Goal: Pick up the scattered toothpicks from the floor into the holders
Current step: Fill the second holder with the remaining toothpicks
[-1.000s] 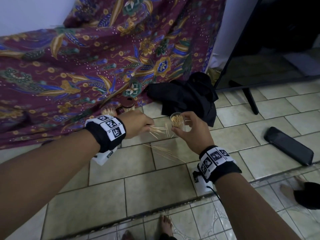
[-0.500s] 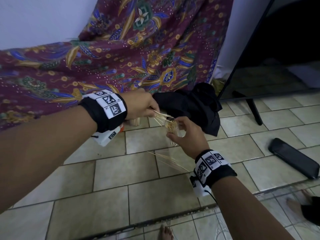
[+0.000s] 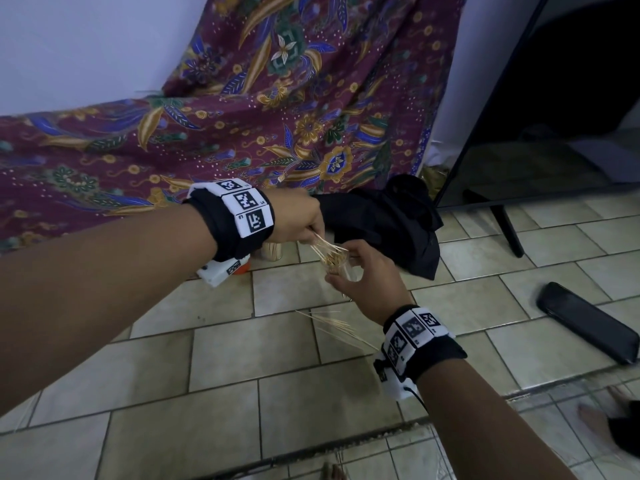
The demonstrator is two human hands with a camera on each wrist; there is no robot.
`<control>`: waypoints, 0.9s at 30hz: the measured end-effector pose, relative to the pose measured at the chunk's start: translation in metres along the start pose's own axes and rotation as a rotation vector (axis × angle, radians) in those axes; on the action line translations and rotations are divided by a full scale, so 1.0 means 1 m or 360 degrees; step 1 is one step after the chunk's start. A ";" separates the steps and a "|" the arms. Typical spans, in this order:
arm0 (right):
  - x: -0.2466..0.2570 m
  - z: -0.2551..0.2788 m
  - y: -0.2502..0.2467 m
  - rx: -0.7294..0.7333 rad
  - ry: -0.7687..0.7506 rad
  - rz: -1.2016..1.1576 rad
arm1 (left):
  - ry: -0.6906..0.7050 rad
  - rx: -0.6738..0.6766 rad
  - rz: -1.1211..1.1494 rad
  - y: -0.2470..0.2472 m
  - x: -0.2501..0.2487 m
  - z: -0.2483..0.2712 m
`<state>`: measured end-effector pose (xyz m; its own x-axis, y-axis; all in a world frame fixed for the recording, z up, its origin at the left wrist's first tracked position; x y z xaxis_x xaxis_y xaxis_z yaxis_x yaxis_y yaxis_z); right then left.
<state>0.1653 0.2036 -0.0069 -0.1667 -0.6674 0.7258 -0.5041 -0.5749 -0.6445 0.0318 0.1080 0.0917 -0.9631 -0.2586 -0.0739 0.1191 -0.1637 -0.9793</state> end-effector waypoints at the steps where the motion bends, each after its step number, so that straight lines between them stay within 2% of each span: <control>1: 0.000 0.000 0.000 -0.0003 -0.0004 -0.0006 | 0.0006 0.0025 -0.0007 0.000 -0.001 0.000; 6: 0.002 -0.002 0.001 0.0006 -0.0012 -0.0008 | 0.0000 0.0079 -0.0005 -0.001 -0.001 0.000; 13: 0.003 -0.005 0.003 0.0018 -0.0012 -0.0002 | -0.0120 0.0173 0.0058 0.001 0.009 -0.001; 24: 0.010 -0.013 0.007 0.0019 -0.0066 0.0005 | -0.0115 0.0202 -0.0114 -0.007 -0.012 -0.018; 27: 0.011 -0.014 0.008 0.0015 -0.0073 0.0015 | -0.0178 0.0247 -0.0208 -0.001 -0.018 -0.024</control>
<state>0.1473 0.1986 -0.0007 -0.1327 -0.6938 0.7079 -0.4948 -0.5725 -0.6538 0.0427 0.1360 0.0892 -0.9412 -0.3280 0.0811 0.0393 -0.3447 -0.9379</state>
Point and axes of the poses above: each hand's wrist, its own z-axis away from the middle knuckle, its own y-axis out of the palm, x = y × z, the point moved 4 cm from there along -z, towards the middle knuckle, and after that the axes turned 6 degrees about -x, right-handed, at the moved point
